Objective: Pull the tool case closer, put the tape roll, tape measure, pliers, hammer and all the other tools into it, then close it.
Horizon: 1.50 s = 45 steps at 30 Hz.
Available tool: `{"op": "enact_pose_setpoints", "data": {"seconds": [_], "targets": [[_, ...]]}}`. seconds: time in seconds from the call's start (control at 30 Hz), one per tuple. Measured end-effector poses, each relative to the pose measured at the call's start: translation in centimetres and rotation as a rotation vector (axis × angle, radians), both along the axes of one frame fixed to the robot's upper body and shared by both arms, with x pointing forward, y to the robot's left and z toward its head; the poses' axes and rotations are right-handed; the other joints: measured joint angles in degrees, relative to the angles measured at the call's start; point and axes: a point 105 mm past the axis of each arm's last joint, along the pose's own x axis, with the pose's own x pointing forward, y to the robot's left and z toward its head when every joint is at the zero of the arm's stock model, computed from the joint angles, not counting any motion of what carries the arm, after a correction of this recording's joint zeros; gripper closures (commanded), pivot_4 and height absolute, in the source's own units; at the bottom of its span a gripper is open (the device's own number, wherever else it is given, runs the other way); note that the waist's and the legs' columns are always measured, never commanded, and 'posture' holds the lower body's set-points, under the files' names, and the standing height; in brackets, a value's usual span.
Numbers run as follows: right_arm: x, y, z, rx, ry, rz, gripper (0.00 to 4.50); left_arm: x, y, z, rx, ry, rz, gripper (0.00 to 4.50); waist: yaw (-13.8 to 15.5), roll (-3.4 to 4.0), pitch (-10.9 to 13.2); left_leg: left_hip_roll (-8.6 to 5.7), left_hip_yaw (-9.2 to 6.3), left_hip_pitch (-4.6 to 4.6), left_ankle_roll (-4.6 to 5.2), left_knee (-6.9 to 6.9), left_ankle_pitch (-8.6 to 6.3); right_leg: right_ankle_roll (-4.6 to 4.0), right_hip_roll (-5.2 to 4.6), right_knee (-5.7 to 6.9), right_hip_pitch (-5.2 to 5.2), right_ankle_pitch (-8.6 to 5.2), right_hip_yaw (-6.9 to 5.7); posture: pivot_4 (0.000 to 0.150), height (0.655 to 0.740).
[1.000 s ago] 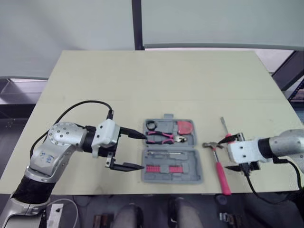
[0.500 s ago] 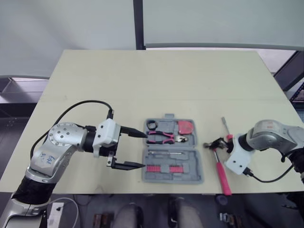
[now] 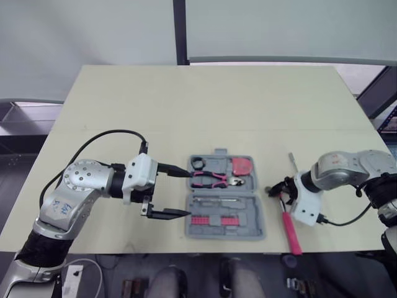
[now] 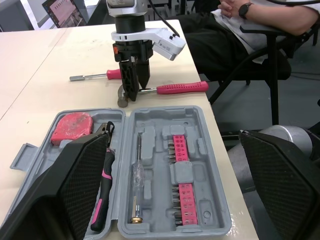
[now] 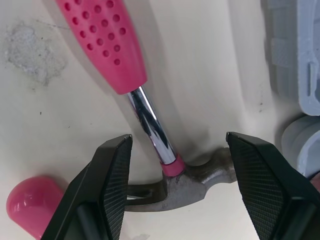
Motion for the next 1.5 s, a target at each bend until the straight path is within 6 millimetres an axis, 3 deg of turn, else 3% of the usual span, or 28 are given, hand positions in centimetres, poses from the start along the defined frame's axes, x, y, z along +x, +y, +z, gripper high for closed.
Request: {"op": "enact_pose_setpoints", "data": {"seconds": [0.07,0.2,0.23,0.6,0.77,0.93,1.17,1.3,1.5], "targets": [[0.1,-0.1,-0.1,-0.018,0.002,0.02,2.24,0.1,0.0,0.2,0.0,-0.006,-0.001,0.0,-0.24,0.0,0.0,0.0,-0.01,0.0,0.0,0.0,0.0,-0.02,0.0,0.04,-0.01,-0.01,0.0,0.15,0.74],[0.2,0.0,-0.3,-0.02,-0.001,0.051,4.17,0.2,-0.1,0.4,-0.001,-0.018,-0.001,0.0,-0.88,0.0,0.0,0.01,-0.02,-0.01,-0.01,-0.01,0.01,-0.04,0.01,0.07,-0.02,-0.02,-0.02,0.15,0.74],[0.2,0.2,-0.2,-0.006,-0.004,0.057,4.47,0.2,-0.1,0.5,-0.001,-0.02,0.0,0.0,-0.99,0.0,0.0,0.01,-0.02,0.0,-0.02,-0.01,0.01,-0.05,0.01,0.08,-0.01,-0.03,-0.02,0.15,0.74],[-0.5,-0.4,-0.2,0.012,-0.006,0.1,4.47,0.5,-0.2,0.8,-0.004,-0.032,0.003,0.0,-1.0,0.0,0.0,0.0,-0.04,-0.01,-0.04,0.0,0.02,-0.09,-0.02,0.15,-0.04,-0.05,-0.02,0.15,0.74],[-0.9,-0.8,1.3,0.062,-0.013,0.058,4.47,0.8,-0.3,0.9,-0.011,-0.034,0.004,0.0,-1.06,0.07,0.05,0.01,-0.03,0.0,-0.04,0.0,0.02,-0.09,-0.01,0.18,-0.07,-0.05,-0.01,0.15,0.74],[-2.4,-2.4,2.1,0.195,0.097,-0.369,4.47,1.0,-0.3,0.6,-0.013,-0.031,0.008,0.0,-0.67,0.07,0.06,0.01,-0.25,-0.13,0.02,0.17,0.0,-0.08,-0.12,0.15,0.0,-0.05,-0.19,0.15,0.74],[-5.8,-1.9,4.4,0.461,0.416,-1.057,4.47,1.0,-0.6,0.5,-0.022,-0.039,-0.004,0.0,-0.36,0.21,0.11,0.0,-0.48,-0.16,0.04,0.44,-0.03,-0.2,-0.73,0.38,0.06,-0.11,-0.61,0.15,0.74],[-7.9,-1.6,2.7,0.572,0.553,-1.42,4.47,1.0,-0.7,0.4,-0.026,-0.038,-0.004,0.0,0.7,0.2,0.12,-0.1,-0.54,-0.22,0.06,0.49,-0.06,-0.19,-0.85,0.35,0.09,-0.1,-0.66,0.15,0.74],[-7.4,-2.6,1.9,0.829,0.565,-1.933,4.47,0.9,-0.8,0.3,-0.03,-0.032,-0.011,0.0,1.56,0.19,0.12,-0.12,-0.73,-0.43,0.08,0.75,-0.09,-0.14,-0.84,0.35,0.09,-0.08,-0.83,0.15,0.74]]}}
